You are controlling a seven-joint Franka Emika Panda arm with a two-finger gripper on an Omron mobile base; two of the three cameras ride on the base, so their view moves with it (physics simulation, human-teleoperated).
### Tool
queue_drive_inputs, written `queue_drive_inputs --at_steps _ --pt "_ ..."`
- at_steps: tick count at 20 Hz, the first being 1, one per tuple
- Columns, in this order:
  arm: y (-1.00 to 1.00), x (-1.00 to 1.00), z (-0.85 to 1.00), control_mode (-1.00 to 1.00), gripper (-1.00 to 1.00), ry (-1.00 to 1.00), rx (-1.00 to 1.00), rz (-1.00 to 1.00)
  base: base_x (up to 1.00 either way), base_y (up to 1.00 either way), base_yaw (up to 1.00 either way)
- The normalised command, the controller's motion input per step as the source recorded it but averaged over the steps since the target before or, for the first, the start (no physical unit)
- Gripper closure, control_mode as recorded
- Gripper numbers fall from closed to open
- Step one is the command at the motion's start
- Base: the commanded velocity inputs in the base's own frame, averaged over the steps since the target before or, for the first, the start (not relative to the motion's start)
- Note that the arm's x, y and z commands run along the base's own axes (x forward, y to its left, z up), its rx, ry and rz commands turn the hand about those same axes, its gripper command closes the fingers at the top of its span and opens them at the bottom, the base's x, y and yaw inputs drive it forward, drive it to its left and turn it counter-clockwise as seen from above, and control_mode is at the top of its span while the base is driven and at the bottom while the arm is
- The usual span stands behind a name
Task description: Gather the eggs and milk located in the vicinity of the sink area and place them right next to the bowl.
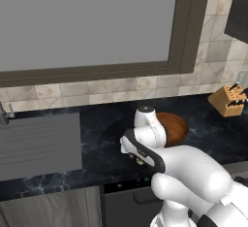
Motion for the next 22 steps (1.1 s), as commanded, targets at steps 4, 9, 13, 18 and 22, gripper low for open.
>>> queue_drive_inputs --at_steps 4,9,13,18,22 --pt "0.0 0.0 -0.22 -1.0 -1.0 0.0 0.0 -0.01 0.0 0.0 0.0" --pt "0.0 0.0 -0.25 -1.0 -1.0 0.0 0.0 -0.01 0.0 0.0 0.0" --pt "0.0 0.0 -0.27 -1.0 -1.0 0.0 0.0 0.0 0.0 0.0 0.0" --pt "0.0 0.0 -0.33 -1.0 -1.0 0.0 0.0 0.0 0.0 0.0 0.0" --pt "0.0 0.0 -0.33 -1.0 -1.0 0.0 0.0 0.0 0.0 0.0 0.0"
